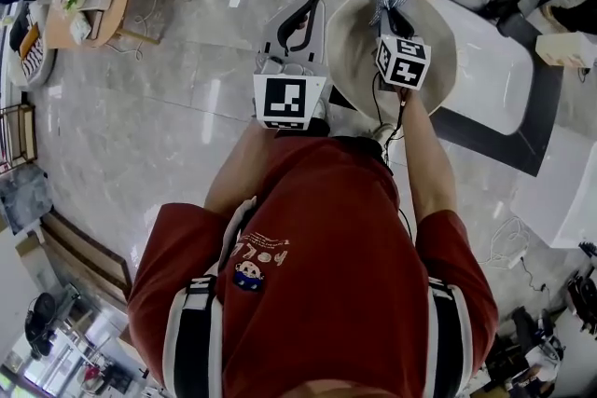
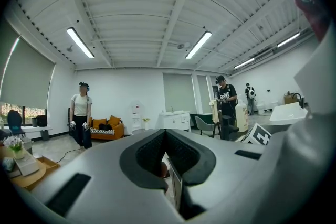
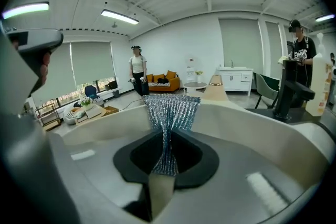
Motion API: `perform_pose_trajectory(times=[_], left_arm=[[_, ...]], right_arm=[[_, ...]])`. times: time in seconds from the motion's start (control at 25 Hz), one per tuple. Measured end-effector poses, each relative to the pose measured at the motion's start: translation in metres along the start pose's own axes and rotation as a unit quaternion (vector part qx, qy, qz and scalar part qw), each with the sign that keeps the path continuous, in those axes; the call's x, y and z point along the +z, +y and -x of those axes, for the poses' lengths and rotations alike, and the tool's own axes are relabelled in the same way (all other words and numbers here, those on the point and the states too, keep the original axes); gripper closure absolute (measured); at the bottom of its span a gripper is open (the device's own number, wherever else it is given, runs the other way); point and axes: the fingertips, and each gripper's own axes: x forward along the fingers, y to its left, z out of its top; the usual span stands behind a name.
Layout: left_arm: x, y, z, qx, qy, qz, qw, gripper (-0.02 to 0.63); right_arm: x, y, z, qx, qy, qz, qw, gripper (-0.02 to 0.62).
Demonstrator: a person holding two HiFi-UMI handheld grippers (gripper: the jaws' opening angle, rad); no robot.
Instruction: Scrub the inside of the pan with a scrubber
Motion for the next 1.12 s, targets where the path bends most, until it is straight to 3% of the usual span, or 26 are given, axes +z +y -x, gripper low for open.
perform_pose_trajectory(times=[0.4,0.6,0.92,1.12], left_arm=[[-0.005,0.011,0.024,0.056,0.013,-0.001,0.9983,0.601],[-0.009,0.014,0.036,0.080,0.020,0.003,0.9966,0.601],[-0.011,0.010,0.040,0.092,0.025,0.007,0.9954,0.601],[-0.015,0.006,0.041,0.092,0.028,0.012,0.9953,0.601]], right_arm=[[-0.002,0.048,-0.003,0.092,0.009,0.012,0.996,0.526],[-0.011,0.078,0.009,0.165,0.031,0.029,0.985,0.526],[-0.030,0.116,0.039,0.289,0.084,0.072,0.951,0.526],[-0.046,0.126,0.061,0.360,0.137,0.108,0.916,0.526]])
